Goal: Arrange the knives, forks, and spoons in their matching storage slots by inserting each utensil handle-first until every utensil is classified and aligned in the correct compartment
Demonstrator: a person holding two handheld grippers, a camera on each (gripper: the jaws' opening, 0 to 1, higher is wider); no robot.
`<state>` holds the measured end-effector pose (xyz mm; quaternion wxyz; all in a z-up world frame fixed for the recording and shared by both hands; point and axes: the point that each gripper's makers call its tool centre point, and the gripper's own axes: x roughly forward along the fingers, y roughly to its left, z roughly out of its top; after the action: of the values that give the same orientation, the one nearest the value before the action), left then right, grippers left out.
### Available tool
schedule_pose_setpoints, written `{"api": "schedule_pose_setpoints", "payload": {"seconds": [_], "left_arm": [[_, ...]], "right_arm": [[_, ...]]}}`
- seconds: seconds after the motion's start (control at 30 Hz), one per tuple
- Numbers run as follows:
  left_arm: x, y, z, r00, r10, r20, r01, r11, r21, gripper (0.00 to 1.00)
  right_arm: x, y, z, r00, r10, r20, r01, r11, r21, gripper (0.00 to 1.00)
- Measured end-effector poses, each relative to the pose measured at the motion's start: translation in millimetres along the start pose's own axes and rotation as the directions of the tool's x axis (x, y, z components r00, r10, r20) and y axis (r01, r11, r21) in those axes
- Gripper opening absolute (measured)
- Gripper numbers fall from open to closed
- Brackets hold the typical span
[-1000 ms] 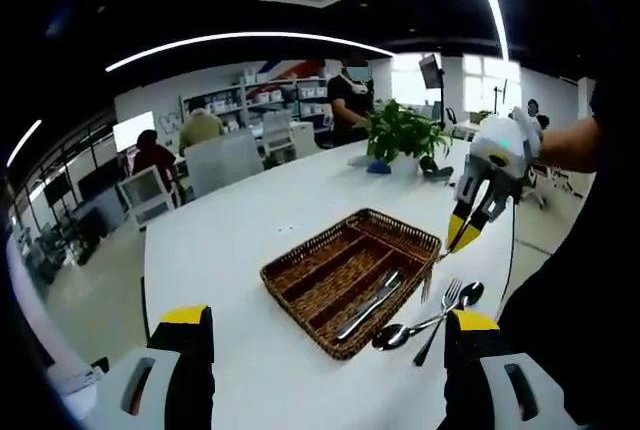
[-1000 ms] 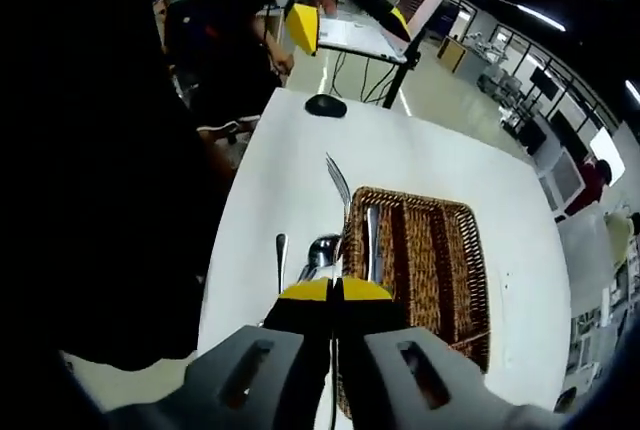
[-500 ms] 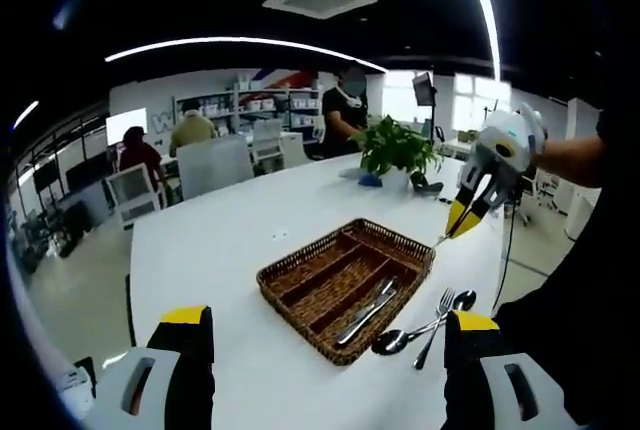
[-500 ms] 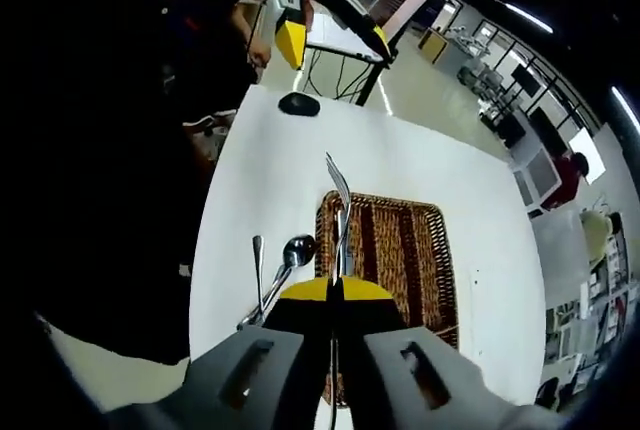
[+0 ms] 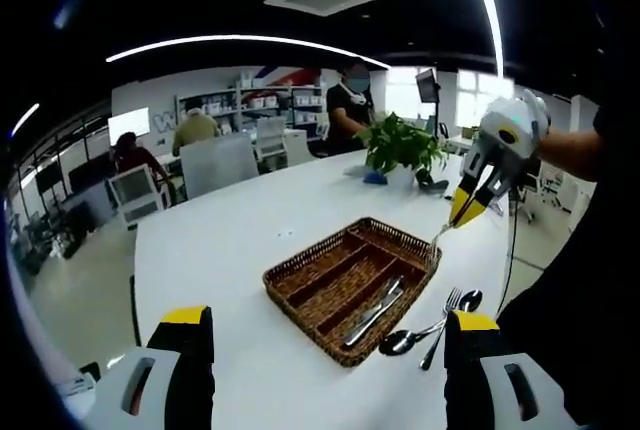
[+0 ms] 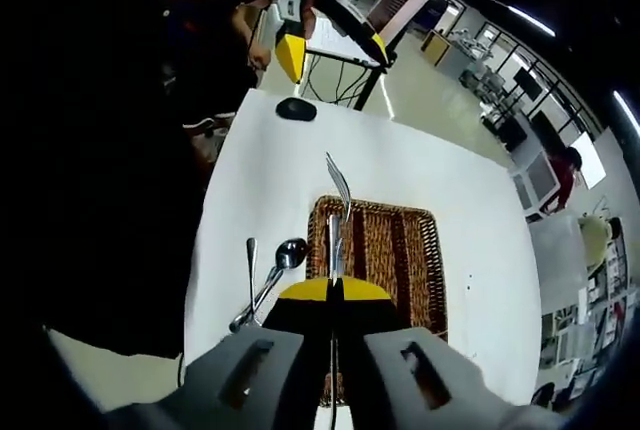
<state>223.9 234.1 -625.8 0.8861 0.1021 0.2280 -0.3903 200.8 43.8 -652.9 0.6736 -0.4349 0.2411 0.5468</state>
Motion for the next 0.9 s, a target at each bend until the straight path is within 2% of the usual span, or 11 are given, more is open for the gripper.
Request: {"api": "schedule_pose_setpoints", "payload": {"seconds": [0.13,0.4,0.9], "left_arm": [[0.4,-1.1,5.5,1.000,-0.001,0.010,0.001,1.000,-0.005,1.00],[-3.0,2.2,3.7,1.000,-0.002,0.002,0.002,1.000,0.012,1.00],[-4.2,4.2,5.5,1.000,-0.011,-0.001,0.011,0.999,0.031,1.00]], "right_arm": [[2.6,-3.7,-2.8,1.000,0.000,-0.009,0.000,1.000,-0.022,0.00],[3.1,-13.2,-2.4,1.000,-0.014,-0.012,0.014,0.999,-0.038,0.00],[1.2,-59.0,4.9,0.997,-0.076,-0.025,0.074,0.994,-0.078,0.00]]}}
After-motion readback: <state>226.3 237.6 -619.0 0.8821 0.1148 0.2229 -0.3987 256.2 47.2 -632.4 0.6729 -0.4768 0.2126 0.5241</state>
